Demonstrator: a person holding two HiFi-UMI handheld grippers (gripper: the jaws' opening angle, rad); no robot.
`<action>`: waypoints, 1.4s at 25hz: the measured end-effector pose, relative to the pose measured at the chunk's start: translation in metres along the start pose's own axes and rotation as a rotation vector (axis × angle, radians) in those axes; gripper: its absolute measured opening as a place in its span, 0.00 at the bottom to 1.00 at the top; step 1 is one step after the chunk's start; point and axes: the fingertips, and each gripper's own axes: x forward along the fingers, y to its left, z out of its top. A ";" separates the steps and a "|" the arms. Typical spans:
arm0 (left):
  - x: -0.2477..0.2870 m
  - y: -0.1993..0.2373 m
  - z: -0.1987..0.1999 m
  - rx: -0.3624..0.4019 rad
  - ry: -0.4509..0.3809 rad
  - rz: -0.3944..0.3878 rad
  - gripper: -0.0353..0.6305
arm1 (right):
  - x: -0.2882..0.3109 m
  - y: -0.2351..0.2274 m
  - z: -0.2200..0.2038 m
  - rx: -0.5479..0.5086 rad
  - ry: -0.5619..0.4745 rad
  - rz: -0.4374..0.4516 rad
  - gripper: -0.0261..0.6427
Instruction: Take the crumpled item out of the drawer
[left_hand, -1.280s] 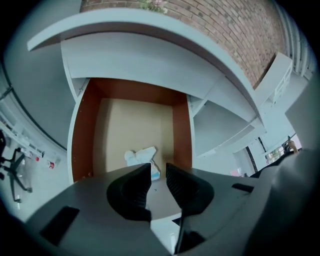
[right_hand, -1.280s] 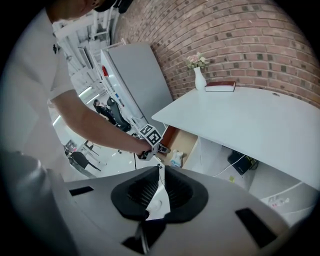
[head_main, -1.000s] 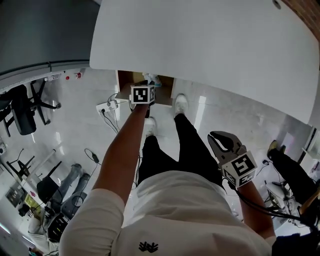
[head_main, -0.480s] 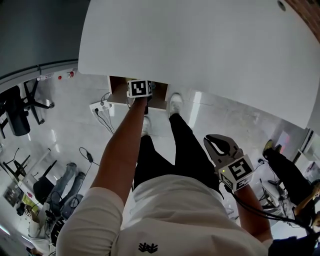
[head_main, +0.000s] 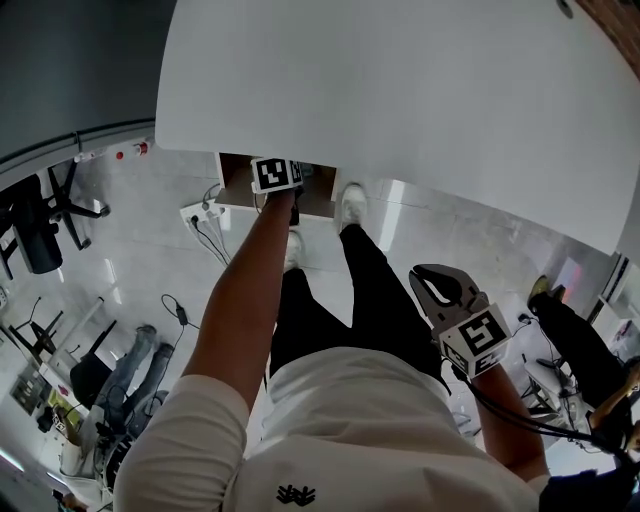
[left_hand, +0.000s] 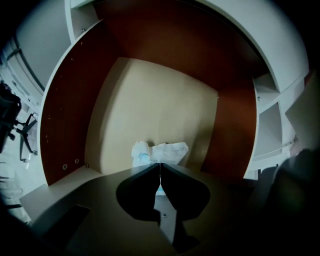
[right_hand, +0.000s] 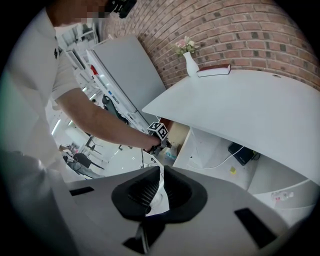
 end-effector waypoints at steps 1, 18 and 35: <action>0.004 -0.015 0.014 -0.016 -0.093 -0.089 0.09 | 0.000 0.002 0.002 -0.006 -0.003 0.002 0.11; -0.127 -0.034 0.001 -0.076 -0.396 -0.381 0.09 | -0.017 0.074 0.032 -0.137 -0.076 0.010 0.11; -0.266 0.014 -0.101 0.118 -0.530 -0.496 0.09 | -0.024 0.200 0.039 -0.218 -0.113 -0.022 0.09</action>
